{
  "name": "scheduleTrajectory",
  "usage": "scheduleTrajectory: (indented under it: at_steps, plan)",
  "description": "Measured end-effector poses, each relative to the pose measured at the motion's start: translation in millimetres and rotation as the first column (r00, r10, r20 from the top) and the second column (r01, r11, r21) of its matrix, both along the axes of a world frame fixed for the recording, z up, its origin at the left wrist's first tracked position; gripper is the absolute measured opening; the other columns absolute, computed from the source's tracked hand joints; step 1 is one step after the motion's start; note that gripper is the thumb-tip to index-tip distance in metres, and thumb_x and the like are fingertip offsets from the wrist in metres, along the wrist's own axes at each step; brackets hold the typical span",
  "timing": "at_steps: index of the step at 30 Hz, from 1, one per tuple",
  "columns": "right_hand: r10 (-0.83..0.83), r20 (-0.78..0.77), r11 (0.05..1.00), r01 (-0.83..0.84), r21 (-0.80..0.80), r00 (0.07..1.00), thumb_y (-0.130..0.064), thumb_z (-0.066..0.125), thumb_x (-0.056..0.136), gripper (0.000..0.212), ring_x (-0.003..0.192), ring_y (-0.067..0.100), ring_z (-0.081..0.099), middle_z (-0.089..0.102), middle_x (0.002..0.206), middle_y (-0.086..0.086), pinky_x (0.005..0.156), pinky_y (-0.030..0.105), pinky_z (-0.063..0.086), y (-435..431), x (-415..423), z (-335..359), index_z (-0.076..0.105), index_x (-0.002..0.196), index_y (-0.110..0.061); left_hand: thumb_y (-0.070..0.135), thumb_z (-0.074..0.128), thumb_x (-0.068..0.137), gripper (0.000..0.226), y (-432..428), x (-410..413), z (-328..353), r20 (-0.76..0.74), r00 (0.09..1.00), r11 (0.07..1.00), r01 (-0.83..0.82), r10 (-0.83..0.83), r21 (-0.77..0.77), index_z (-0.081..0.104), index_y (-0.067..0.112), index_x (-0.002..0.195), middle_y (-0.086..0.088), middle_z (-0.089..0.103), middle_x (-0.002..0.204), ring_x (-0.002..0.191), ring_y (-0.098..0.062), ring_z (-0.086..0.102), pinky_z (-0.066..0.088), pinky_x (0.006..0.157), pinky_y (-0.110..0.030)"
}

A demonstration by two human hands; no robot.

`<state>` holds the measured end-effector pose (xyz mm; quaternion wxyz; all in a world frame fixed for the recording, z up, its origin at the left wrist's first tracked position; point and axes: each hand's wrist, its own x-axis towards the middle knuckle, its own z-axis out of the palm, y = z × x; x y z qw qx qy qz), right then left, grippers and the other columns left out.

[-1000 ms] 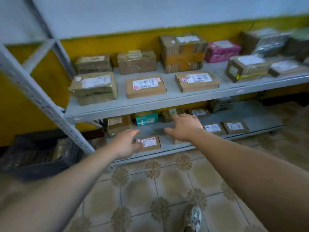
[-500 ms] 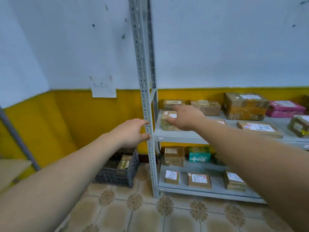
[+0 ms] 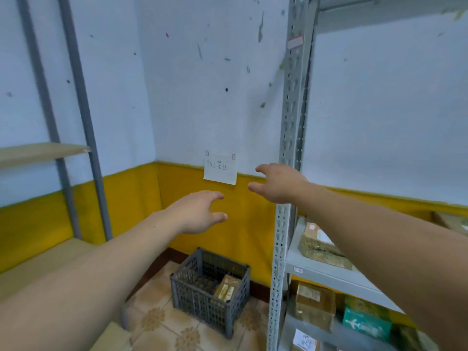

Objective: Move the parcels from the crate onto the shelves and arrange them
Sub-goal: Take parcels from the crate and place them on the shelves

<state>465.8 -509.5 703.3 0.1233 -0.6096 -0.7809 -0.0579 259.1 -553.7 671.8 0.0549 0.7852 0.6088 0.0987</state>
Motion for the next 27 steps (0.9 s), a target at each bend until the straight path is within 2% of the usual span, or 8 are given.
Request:
scheduleTrajectory:
  at_steps: [6, 11, 16, 21, 27]
  plan:
    - [0.091, -0.003, 0.995, -0.091, -0.032, 0.996, -0.064, 0.044, 0.095, 0.07, 0.133, 0.028, 0.046, 0.042, 0.152, 0.004, 0.103, 0.043, 0.045, 68.4, -34.1, -10.8, 0.033, 0.153, -0.025, 0.05, 0.054, 0.094, 0.067, 45.5, -31.5, -11.1, 0.043, 0.995, 0.996, -0.084, 0.085, -0.029, 0.027, 0.028, 0.152, 0.003, 0.026, 0.159, 0.143, -0.02, 0.028, 0.029, 0.115, -0.038]
    - [0.096, -0.007, 0.992, -0.096, -0.075, 0.995, -0.061, 0.044, 0.096, 0.069, 0.136, 0.028, 0.042, 0.04, 0.154, 0.004, 0.105, 0.043, 0.042, 124.7, -74.6, -26.6, 0.033, 0.153, -0.025, 0.049, 0.053, 0.095, 0.067, 97.2, -69.0, -32.6, 0.025, 0.997, 0.994, -0.074, 0.076, -0.074, 0.025, 0.029, 0.152, 0.004, 0.025, 0.159, 0.144, -0.02, 0.027, 0.028, 0.115, -0.037]
    - [0.062, -0.021, 0.995, -0.064, -0.083, 0.998, -0.06, 0.044, 0.097, 0.067, 0.139, 0.027, 0.039, 0.038, 0.155, 0.004, 0.107, 0.042, 0.04, 186.3, -129.6, -45.4, 0.033, 0.153, -0.024, 0.05, 0.053, 0.095, 0.068, 167.0, -123.2, -55.6, 0.017, 0.999, 0.996, -0.029, 0.031, -0.083, 0.024, 0.029, 0.152, 0.004, 0.024, 0.159, 0.144, -0.02, 0.027, 0.028, 0.115, -0.037]
    - [0.001, -0.024, 0.988, -0.005, -0.153, 1.0, -0.06, 0.043, 0.097, 0.066, 0.135, 0.029, 0.044, 0.044, 0.15, 0.007, 0.106, 0.043, 0.043, 247.5, -180.4, -66.4, 0.035, 0.151, -0.023, 0.049, 0.052, 0.096, 0.068, 237.3, -178.9, -73.8, -0.042, 0.998, 0.983, 0.04, -0.049, -0.179, 0.024, 0.026, 0.153, 0.002, 0.024, 0.159, 0.143, -0.021, 0.028, 0.029, 0.114, -0.036]
    - [-0.074, 0.024, 0.97, 0.077, -0.231, 0.997, -0.061, 0.042, 0.097, 0.068, 0.14, 0.028, 0.039, 0.038, 0.156, 0.006, 0.108, 0.043, 0.041, 309.3, -190.6, -100.3, 0.032, 0.154, -0.024, 0.049, 0.052, 0.096, 0.068, 322.3, -194.8, -104.4, -0.016, 0.994, 0.956, 0.104, -0.112, -0.273, 0.024, 0.025, 0.153, 0.001, 0.024, 0.16, 0.144, -0.022, 0.028, 0.03, 0.114, -0.037]
